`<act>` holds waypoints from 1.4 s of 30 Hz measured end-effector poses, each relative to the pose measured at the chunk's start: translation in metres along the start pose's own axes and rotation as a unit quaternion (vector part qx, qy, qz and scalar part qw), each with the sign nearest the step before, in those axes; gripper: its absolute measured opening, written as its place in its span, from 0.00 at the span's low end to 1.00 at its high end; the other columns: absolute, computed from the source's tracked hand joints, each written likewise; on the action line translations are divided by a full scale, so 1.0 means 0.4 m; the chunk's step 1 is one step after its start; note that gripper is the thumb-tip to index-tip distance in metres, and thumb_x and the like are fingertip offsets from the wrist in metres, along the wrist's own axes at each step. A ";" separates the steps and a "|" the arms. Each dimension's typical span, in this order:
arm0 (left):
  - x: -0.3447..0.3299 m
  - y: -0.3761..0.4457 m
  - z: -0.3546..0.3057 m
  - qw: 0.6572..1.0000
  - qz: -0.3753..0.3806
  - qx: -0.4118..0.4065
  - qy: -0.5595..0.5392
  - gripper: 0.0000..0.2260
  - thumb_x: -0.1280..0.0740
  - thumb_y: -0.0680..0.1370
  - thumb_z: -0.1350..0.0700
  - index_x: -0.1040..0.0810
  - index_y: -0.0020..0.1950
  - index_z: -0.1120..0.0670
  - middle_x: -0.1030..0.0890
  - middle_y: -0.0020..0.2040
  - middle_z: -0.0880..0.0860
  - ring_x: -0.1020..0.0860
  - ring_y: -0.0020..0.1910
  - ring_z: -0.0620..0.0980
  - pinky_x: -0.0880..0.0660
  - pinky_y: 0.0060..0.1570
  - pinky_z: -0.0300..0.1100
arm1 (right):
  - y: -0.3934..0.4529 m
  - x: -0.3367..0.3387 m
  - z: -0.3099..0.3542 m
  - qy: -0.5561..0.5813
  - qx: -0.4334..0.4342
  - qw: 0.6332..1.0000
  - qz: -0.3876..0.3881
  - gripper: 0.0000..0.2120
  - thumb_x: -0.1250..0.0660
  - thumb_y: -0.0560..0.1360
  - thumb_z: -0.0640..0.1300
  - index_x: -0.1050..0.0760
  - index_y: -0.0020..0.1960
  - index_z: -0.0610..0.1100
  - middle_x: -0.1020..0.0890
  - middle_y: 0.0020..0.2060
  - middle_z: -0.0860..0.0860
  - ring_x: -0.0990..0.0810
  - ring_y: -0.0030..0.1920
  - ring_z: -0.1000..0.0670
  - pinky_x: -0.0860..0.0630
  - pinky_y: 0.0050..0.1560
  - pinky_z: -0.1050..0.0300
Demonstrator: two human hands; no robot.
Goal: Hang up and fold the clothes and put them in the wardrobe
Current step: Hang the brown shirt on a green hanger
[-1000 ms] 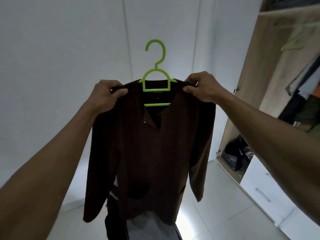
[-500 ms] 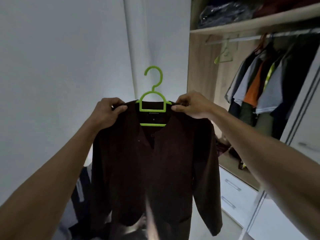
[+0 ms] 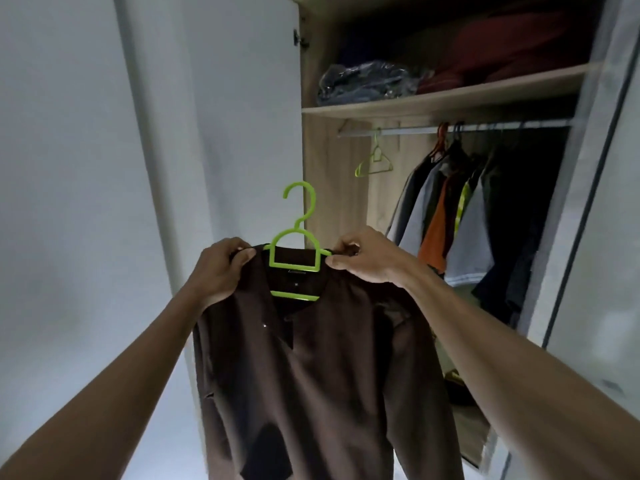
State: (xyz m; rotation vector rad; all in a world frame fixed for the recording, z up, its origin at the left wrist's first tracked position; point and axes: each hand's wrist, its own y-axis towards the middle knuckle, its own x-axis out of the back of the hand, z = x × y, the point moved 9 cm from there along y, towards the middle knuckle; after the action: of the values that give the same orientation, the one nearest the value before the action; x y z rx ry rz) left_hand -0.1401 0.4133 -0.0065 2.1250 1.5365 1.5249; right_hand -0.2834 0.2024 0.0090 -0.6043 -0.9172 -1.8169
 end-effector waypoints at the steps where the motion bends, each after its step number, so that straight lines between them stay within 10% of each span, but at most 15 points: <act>1: -0.036 0.042 0.011 1.000 -0.002 -0.008 0.000 0.08 0.38 0.83 0.54 0.19 0.51 0.55 0.20 0.46 0.51 0.24 0.47 0.50 0.34 0.46 0.41 | 0.034 0.006 -0.023 0.009 -0.004 1.000 0.001 0.09 0.28 0.76 0.50 0.18 0.43 0.44 0.23 0.32 0.52 0.27 0.33 0.55 0.32 0.37 0.61; 14: -0.369 0.601 0.173 0.987 0.081 -0.110 -0.090 0.10 0.40 0.84 0.53 0.21 0.50 0.54 0.21 0.44 0.51 0.23 0.44 0.49 0.31 0.40 0.37 | 0.507 0.027 -0.220 0.107 -0.057 0.992 -0.023 0.12 0.31 0.80 0.48 0.18 0.60 0.47 0.15 0.54 0.44 0.18 0.59 0.44 0.27 0.68 0.43; 25: -0.744 1.054 0.143 0.944 0.163 -0.216 -0.187 0.11 0.42 0.84 0.53 0.23 0.52 0.57 0.23 0.46 0.55 0.24 0.46 0.51 0.29 0.46 0.42 | 0.802 0.129 -0.449 0.130 -0.155 0.964 -0.172 0.06 0.32 0.79 0.40 0.18 0.55 0.44 0.15 0.45 0.38 0.19 0.42 0.41 0.23 0.49 0.46; 30: -0.918 1.172 0.118 0.932 0.177 -0.227 -0.220 0.20 0.44 0.80 0.44 0.22 0.55 0.57 0.21 0.48 0.54 0.23 0.49 0.52 0.27 0.52 0.47 | 0.893 0.169 -0.587 0.114 -0.195 0.949 -0.222 0.04 0.30 0.78 0.40 0.18 0.51 0.47 0.16 0.49 0.35 0.16 0.49 0.37 0.21 0.55 0.39; 38: -1.192 1.371 0.091 0.912 0.236 -0.229 -0.247 0.15 0.42 0.81 0.44 0.23 0.64 0.41 0.17 0.58 0.46 0.21 0.60 0.45 0.25 0.62 0.45 | 1.031 0.275 -0.766 0.066 -0.221 0.933 -0.278 0.20 0.32 0.78 0.36 0.26 0.67 0.50 0.32 0.16 0.57 0.36 0.18 0.58 0.37 0.24 0.62; 42: -1.224 1.476 0.061 0.932 0.218 -0.207 -0.203 0.16 0.39 0.81 0.49 0.23 0.67 0.47 0.18 0.62 0.51 0.22 0.64 0.51 0.27 0.62 0.41 | 1.097 0.331 -0.817 0.043 -0.222 0.924 -0.308 0.21 0.32 0.78 0.39 0.25 0.69 0.54 0.18 0.38 0.50 0.21 0.29 0.58 0.30 0.31 0.65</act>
State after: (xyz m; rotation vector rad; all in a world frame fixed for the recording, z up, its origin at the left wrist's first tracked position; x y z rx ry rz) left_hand 0.2719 -0.2339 0.0088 2.3979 0.5731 1.2437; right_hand 0.0643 -0.2382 0.0545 -0.5348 -0.6742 -2.6404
